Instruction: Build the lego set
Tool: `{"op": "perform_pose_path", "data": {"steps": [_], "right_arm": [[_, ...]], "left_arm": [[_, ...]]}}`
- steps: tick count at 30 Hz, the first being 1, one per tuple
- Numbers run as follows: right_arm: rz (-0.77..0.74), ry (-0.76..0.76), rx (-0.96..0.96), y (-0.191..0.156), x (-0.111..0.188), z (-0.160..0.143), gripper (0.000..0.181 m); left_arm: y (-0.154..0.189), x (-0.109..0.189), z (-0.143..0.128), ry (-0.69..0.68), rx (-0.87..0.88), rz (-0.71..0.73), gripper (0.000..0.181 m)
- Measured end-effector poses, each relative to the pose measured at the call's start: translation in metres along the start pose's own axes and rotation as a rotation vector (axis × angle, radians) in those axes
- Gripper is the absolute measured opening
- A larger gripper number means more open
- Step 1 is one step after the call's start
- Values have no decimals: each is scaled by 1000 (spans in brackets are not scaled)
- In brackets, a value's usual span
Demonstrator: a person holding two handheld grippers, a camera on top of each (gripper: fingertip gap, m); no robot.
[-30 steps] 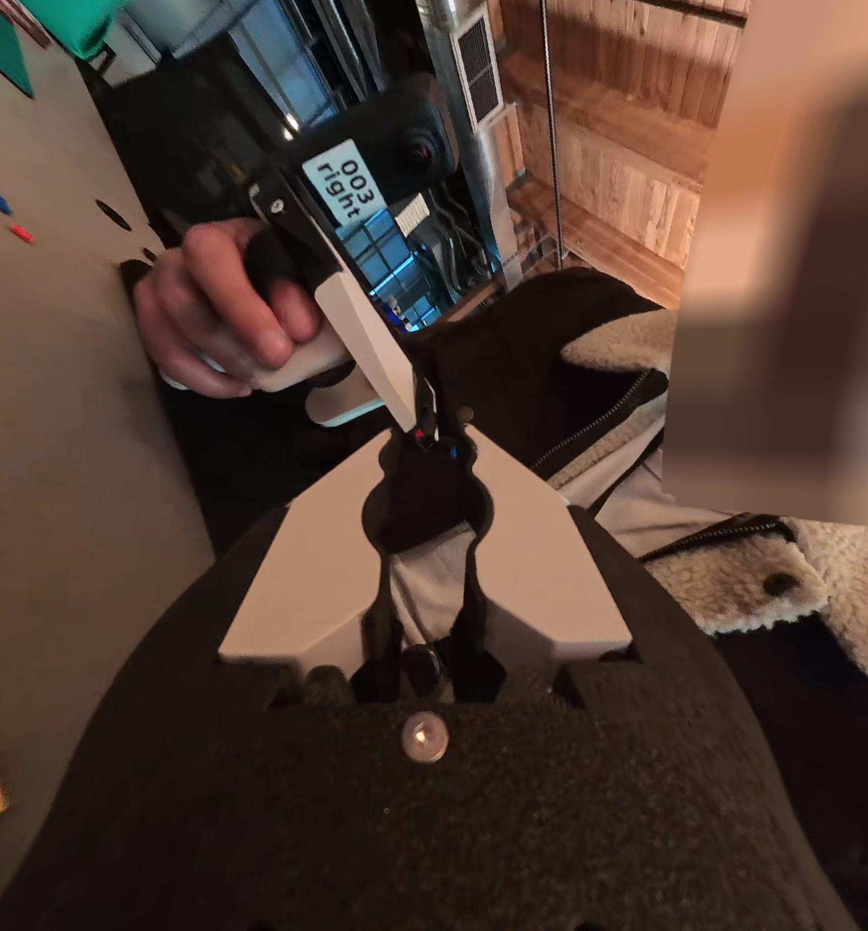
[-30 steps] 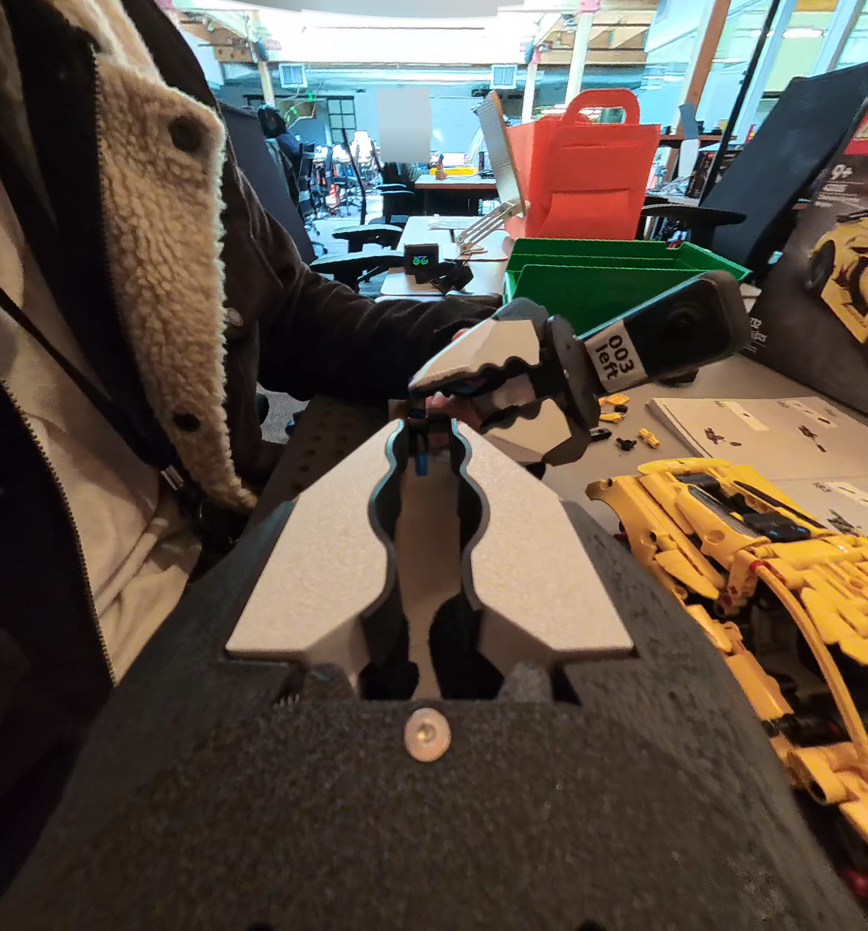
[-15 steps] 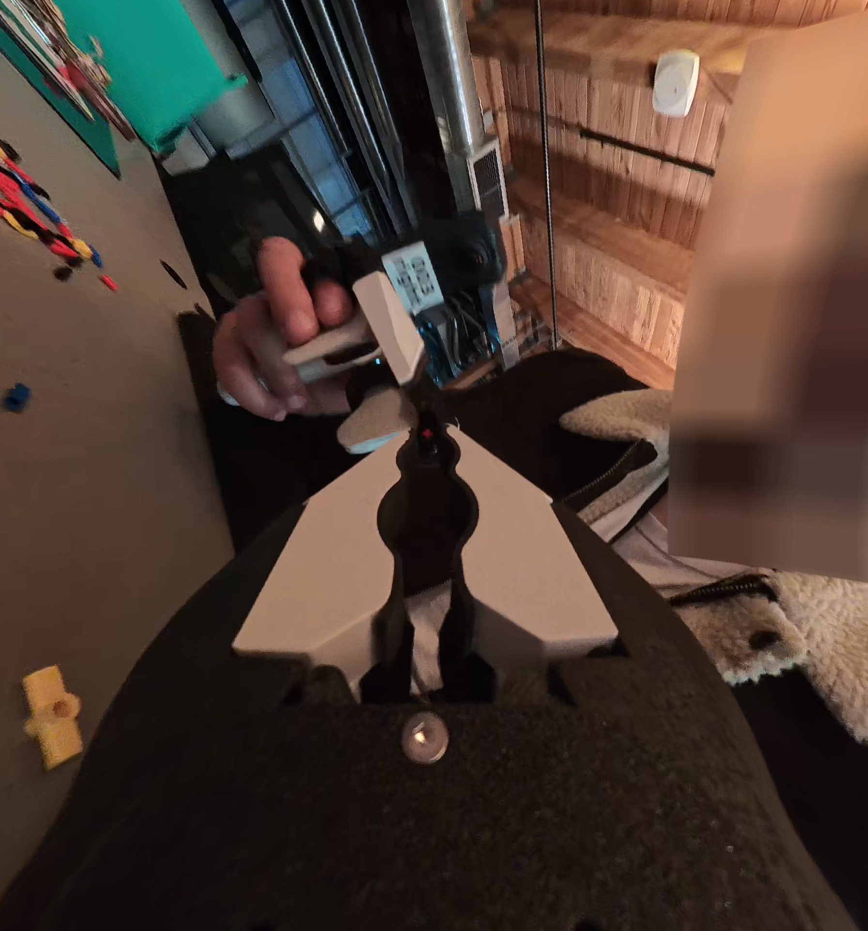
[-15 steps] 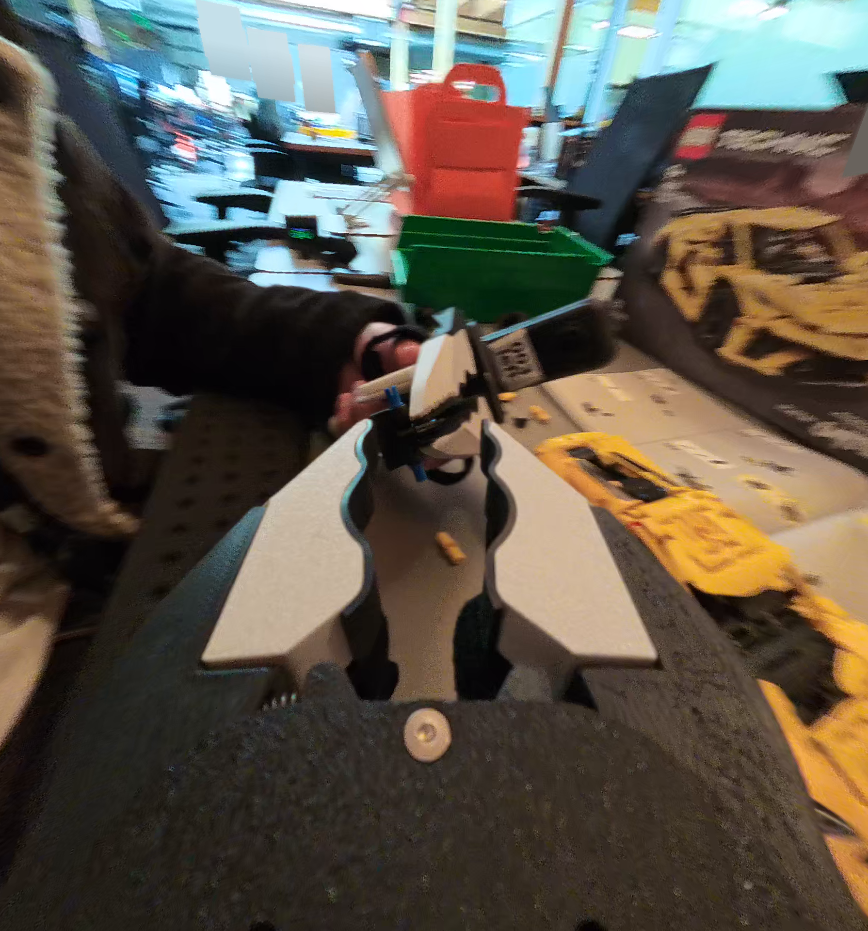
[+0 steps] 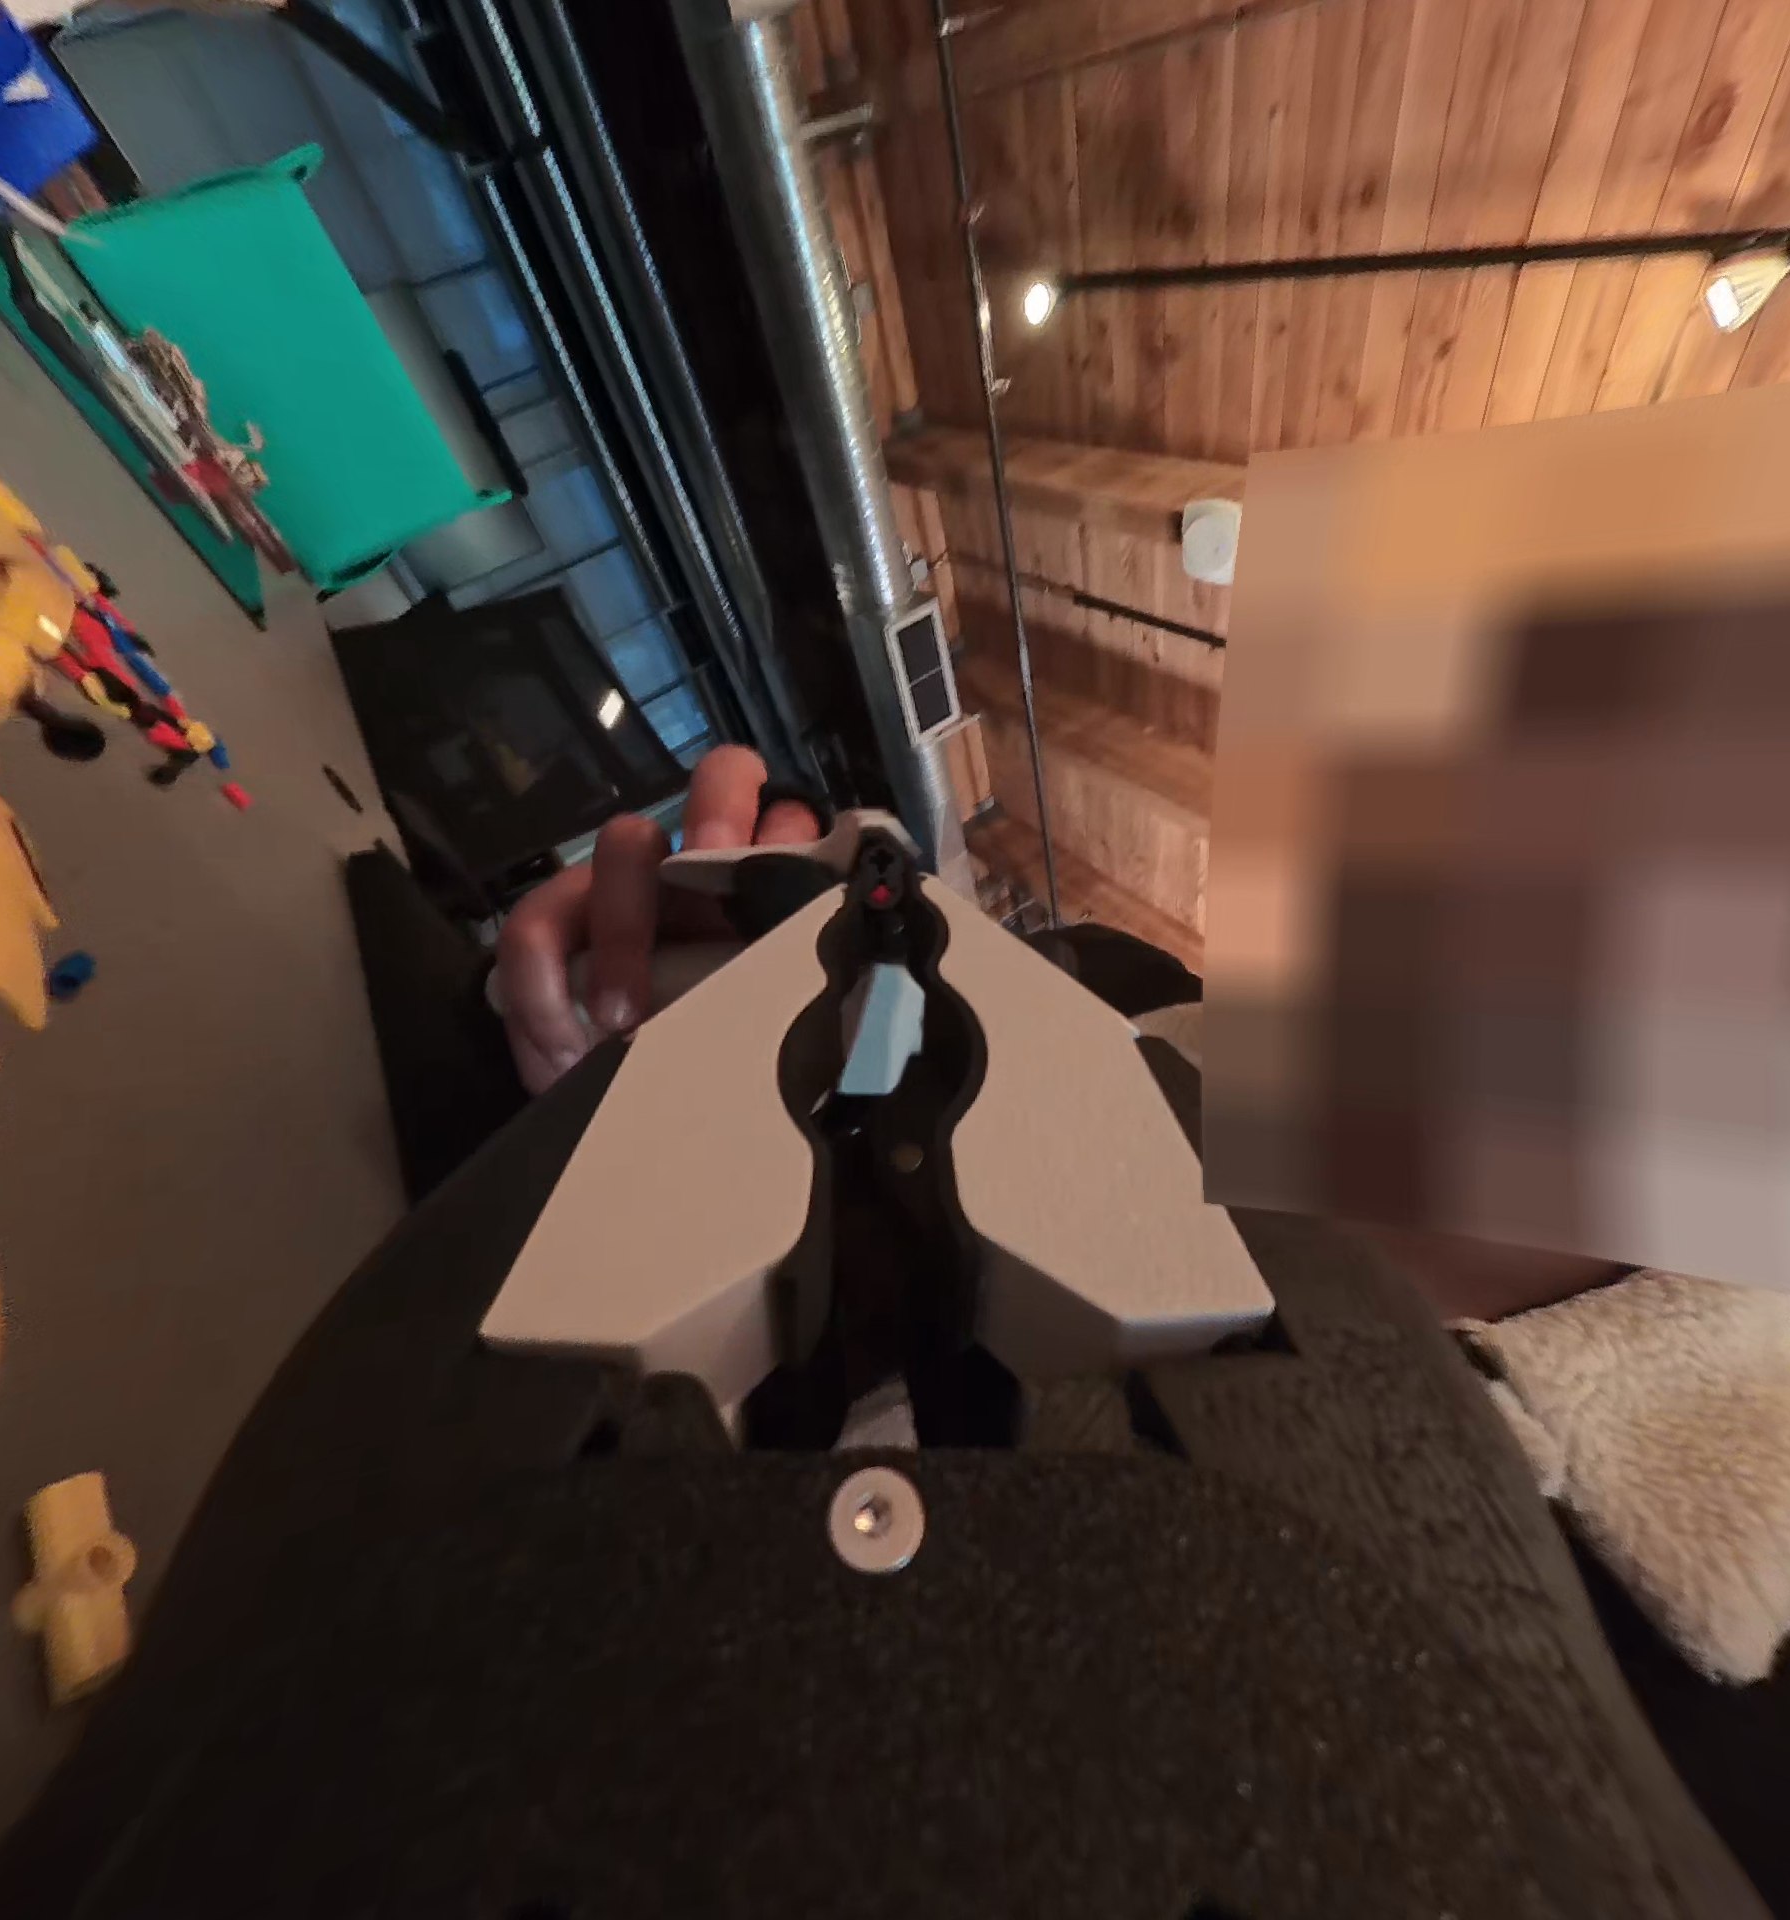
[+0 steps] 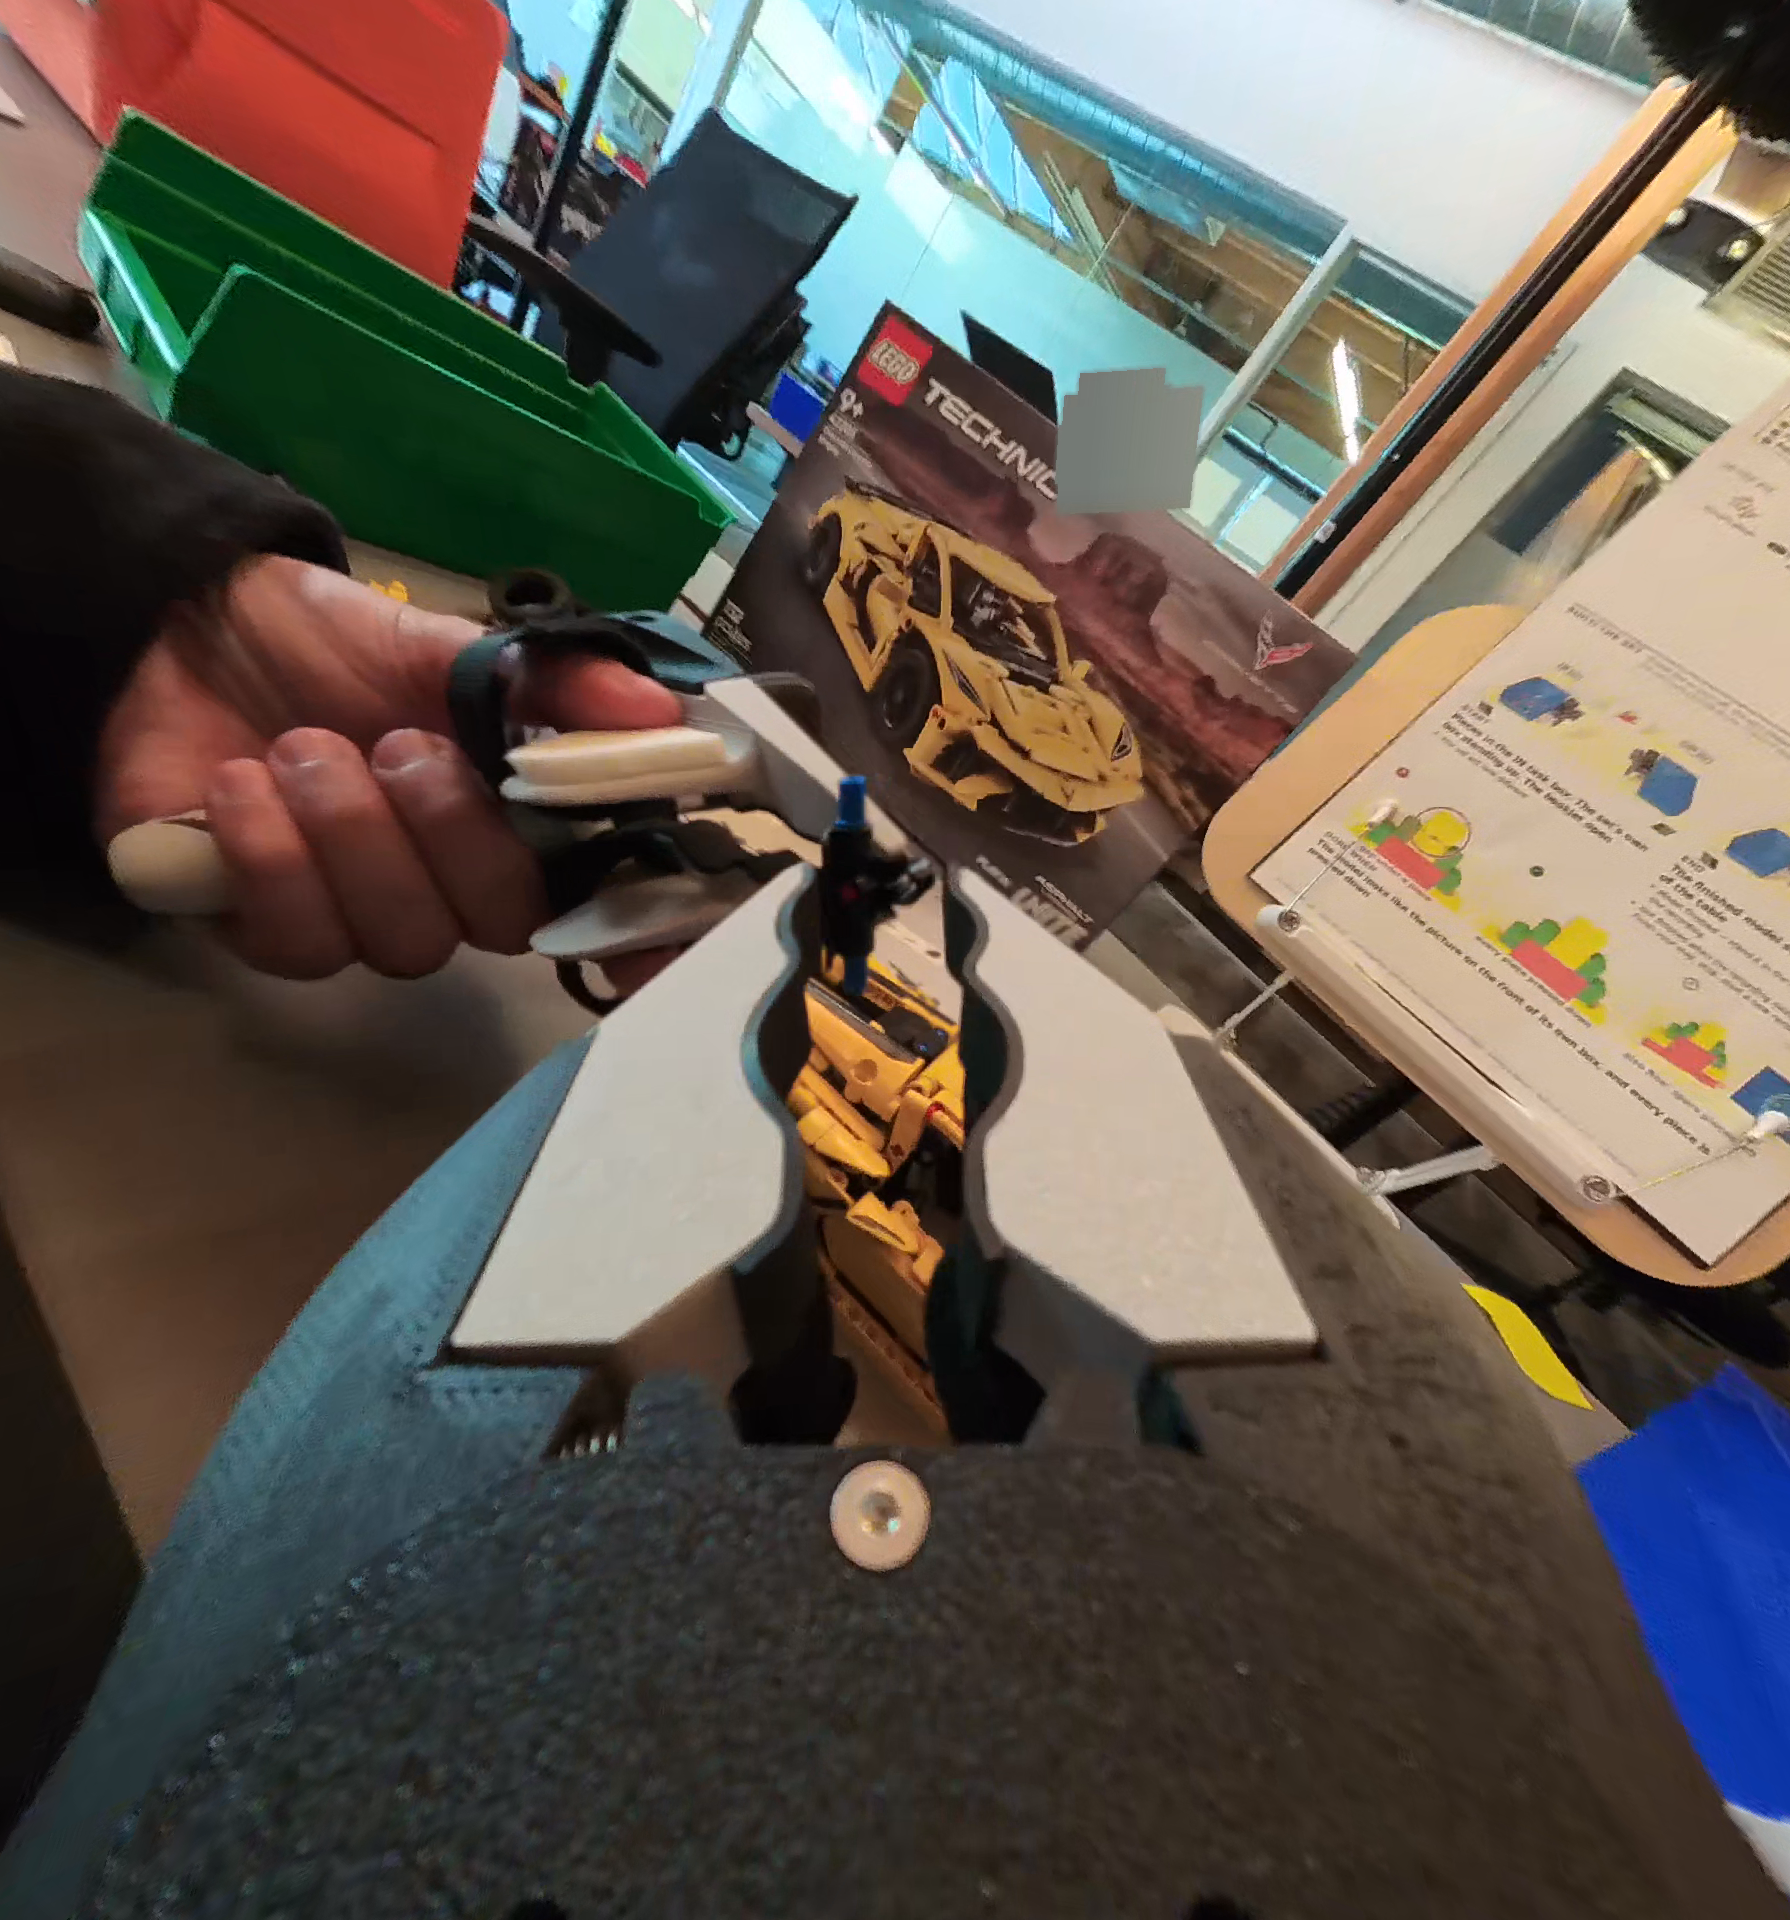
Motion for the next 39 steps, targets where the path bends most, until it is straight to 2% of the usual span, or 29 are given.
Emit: {"op": "perform_pose_path", "data": {"steps": [1, 5, 12, 19, 20, 22, 24, 25, 27, 29, 31, 34, 36, 39], "right_arm": [[14, 1, 1, 0, 0, 0, 23], [71, -1, 30, -3, 0, -2, 20], [334, 85, -16, 2, 8, -6, 18], [501, 140, -58, 4, 10, -14, 19], [501, 124, -78, 4, 10, -16, 20], [505, 109, -146, 9, 14, -19, 35], [528, 8, -180, 23, 16, -31, 38], [593, -115, -196, 28, 17, -42, 26], [656, -389, -204, 37, 14, -71, 33], [638, -583, -182, 42, 12, -96, 28], [572, -718, -99, 44, 8, -113, 28], [567, -754, -59, 36, 1, -116, 21], [557, -767, -41, 33, -4, -116, 10], [533, -797, 12, 32, -6, -119, 10]], "left_arm": [[-1, -2, -2, -14, 5, 12, 7], [-5, -2, -5, -55, 30, 22, 7], [0, -8, -11, -189, -62, 79, 7], [2, -10, -16, -278, -89, 139, 6], [2, -10, -16, -279, -94, 150, 6], [2, -9, -16, -299, -127, 203, 6], [1, -7, -13, -291, -168, 283, 7], [0, -5, -12, -297, -189, 324, 7], [-3, -1, -9, -307, -234, 435, 7], [-6, 2, -9, -333, -272, 531, 7], [-7, 1, -10, -344, -277, 543, 7], [-11, 0, -13, -365, -265, 556, 7], [-13, -1, -14, -380, -263, 560, 7], [-11, -3, -15, -375, -259, 540, 7]]}}
Point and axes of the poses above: each gripper's, where its closed fingertips meet, x back along the fingers, z out of its top, y = z × x across the jaws, the point moved 8 cm from there along x, back along the fingers, and after that the axes turned 12 degrees about -y, right-handed, at the moved point
